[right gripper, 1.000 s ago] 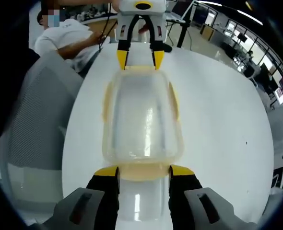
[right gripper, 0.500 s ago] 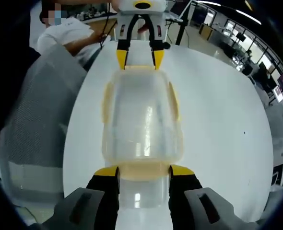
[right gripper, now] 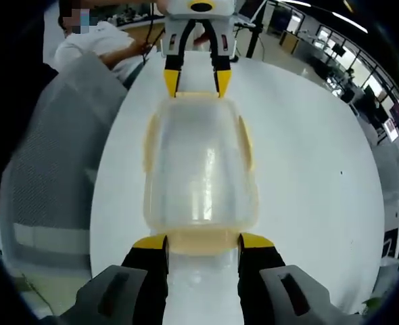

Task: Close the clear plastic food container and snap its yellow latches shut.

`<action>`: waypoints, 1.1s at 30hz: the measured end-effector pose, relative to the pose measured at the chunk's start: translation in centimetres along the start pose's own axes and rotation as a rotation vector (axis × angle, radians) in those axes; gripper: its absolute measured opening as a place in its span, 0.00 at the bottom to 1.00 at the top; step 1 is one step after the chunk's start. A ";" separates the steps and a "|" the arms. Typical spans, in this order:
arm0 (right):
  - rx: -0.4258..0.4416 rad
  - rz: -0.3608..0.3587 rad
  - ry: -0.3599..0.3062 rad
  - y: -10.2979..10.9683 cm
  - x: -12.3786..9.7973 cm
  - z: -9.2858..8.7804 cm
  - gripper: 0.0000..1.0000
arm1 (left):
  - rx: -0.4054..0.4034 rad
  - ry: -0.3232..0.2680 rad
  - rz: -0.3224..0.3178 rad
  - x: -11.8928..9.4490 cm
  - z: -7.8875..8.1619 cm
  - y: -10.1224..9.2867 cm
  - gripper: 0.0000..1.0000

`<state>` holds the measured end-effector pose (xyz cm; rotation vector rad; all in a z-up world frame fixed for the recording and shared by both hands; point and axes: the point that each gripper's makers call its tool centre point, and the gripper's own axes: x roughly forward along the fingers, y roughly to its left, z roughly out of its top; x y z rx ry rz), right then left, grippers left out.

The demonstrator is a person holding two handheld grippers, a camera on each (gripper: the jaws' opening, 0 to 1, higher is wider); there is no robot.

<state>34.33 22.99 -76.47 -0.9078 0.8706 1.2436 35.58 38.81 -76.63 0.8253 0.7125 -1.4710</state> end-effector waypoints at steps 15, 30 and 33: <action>0.009 -0.004 -0.004 -0.3 -0.6 -2.3 0.39 | 0.003 0.008 -0.003 1.5 1.9 0.3 0.38; 0.006 0.005 -0.005 -0.3 -1.2 -4.4 0.39 | -0.006 0.011 -0.006 2.8 3.6 0.1 0.38; 0.007 0.003 -0.005 -0.3 -1.4 -4.7 0.39 | -0.004 0.011 -0.004 2.9 3.9 0.2 0.38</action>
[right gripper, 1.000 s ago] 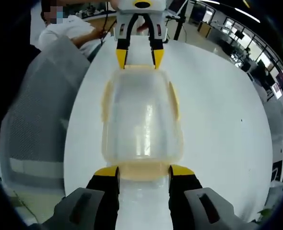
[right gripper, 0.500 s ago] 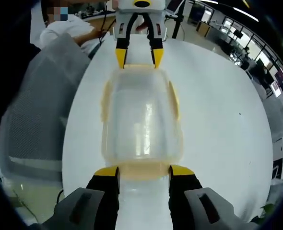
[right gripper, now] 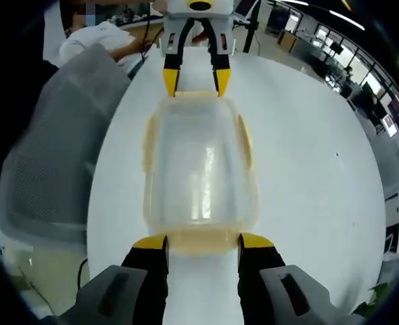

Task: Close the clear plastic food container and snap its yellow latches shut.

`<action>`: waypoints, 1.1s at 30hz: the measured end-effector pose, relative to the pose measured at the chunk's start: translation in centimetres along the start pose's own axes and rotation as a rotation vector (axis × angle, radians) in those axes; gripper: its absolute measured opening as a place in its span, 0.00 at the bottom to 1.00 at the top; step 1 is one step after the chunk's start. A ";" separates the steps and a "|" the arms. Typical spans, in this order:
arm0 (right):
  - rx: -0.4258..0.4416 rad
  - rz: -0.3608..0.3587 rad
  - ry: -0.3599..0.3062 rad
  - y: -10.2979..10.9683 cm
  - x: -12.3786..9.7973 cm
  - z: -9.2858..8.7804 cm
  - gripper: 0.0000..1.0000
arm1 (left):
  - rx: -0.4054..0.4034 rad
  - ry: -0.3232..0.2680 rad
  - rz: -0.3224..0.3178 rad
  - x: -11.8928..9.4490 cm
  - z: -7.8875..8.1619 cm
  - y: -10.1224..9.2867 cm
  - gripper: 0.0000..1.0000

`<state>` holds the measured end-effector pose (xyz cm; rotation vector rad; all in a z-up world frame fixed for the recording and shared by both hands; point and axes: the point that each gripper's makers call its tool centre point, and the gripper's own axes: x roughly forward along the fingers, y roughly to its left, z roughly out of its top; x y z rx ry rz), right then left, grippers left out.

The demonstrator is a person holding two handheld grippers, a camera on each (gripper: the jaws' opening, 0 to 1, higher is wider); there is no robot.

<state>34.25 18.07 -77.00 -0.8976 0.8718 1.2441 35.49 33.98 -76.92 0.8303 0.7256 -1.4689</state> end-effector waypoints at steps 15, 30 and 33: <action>0.005 0.001 0.004 0.2 -0.2 -1.2 0.39 | 0.006 0.011 -0.006 0.9 1.0 -0.2 0.38; 0.012 0.005 0.006 0.4 0.0 -2.1 0.39 | 0.017 0.022 -0.007 1.6 1.3 -0.2 0.38; 0.015 0.005 0.008 0.4 0.1 -2.2 0.39 | 0.016 0.026 -0.010 1.7 1.3 -0.2 0.38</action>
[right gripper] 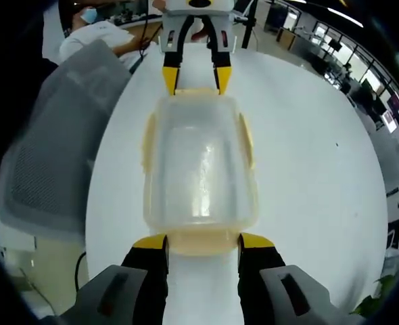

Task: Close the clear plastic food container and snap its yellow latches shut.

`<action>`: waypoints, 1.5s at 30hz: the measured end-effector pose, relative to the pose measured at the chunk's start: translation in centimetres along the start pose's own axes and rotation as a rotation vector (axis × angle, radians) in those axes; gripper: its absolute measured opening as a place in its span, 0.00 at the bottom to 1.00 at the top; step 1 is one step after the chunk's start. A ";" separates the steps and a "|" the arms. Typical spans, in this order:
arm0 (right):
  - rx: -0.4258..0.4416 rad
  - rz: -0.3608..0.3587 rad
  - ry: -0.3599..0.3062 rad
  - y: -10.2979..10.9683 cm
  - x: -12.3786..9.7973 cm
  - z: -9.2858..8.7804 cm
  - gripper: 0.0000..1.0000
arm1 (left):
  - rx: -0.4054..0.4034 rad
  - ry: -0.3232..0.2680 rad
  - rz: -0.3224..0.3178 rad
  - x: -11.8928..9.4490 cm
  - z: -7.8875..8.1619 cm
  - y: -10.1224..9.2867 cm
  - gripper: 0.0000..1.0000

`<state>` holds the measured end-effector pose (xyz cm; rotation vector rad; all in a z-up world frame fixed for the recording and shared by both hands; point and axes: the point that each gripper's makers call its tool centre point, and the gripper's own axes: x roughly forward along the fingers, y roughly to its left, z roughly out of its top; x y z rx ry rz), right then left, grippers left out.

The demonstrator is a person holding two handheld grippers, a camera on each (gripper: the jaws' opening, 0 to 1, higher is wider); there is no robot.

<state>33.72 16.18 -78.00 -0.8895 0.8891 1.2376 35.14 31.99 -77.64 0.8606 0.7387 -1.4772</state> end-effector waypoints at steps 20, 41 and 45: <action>-0.013 0.020 -0.014 0.1 0.2 -0.1 0.40 | 0.016 -0.002 -0.008 0.2 -0.2 0.3 0.39; 0.034 0.024 0.004 0.6 -0.4 -1.3 0.39 | -0.005 0.016 0.001 -0.1 -0.5 0.4 0.39; 0.044 0.024 0.004 0.7 -0.6 -1.3 0.38 | -0.027 0.006 -0.007 -0.2 -0.1 0.2 0.40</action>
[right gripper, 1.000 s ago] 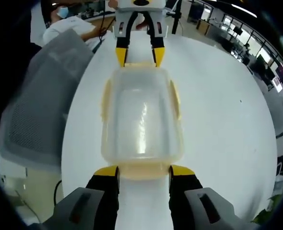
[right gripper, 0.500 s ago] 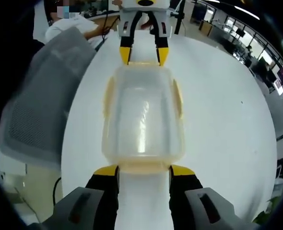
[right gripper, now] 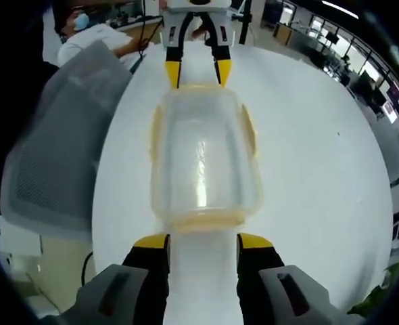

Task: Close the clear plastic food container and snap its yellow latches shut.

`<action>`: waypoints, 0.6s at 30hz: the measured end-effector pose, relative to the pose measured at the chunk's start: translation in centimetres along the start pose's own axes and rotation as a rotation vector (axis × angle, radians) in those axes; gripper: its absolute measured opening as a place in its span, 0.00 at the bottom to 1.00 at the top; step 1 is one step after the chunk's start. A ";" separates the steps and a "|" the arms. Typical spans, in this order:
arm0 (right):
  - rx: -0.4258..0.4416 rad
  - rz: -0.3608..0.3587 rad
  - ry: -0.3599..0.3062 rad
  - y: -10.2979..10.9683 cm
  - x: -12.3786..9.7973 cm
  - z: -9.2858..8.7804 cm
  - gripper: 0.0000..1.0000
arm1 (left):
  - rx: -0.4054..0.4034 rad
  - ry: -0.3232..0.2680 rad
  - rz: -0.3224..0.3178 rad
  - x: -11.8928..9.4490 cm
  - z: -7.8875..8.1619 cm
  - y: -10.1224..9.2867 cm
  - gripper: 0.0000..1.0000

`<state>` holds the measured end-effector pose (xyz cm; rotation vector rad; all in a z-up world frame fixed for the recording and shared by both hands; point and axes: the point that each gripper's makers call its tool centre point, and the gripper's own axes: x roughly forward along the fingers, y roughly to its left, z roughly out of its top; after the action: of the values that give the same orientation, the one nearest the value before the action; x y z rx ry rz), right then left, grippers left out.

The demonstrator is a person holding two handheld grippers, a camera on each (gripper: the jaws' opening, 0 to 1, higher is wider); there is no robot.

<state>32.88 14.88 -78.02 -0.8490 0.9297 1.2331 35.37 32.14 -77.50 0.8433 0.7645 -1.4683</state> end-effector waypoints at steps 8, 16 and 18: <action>0.078 0.015 -0.017 0.5 -0.4 0.4 0.33 | -0.007 0.023 0.006 -0.1 -0.4 -0.2 0.38; 0.183 0.011 -0.042 0.2 -0.5 0.4 0.34 | -0.069 -0.007 0.021 -0.7 -0.2 0.0 0.35; 0.198 0.008 -0.049 0.2 -0.6 0.5 0.34 | -0.076 -0.005 0.021 -0.7 -0.3 -0.1 0.35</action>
<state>32.67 15.16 -77.29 -0.6566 0.9982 1.1431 35.30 32.74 -77.09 0.7877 0.8010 -1.4134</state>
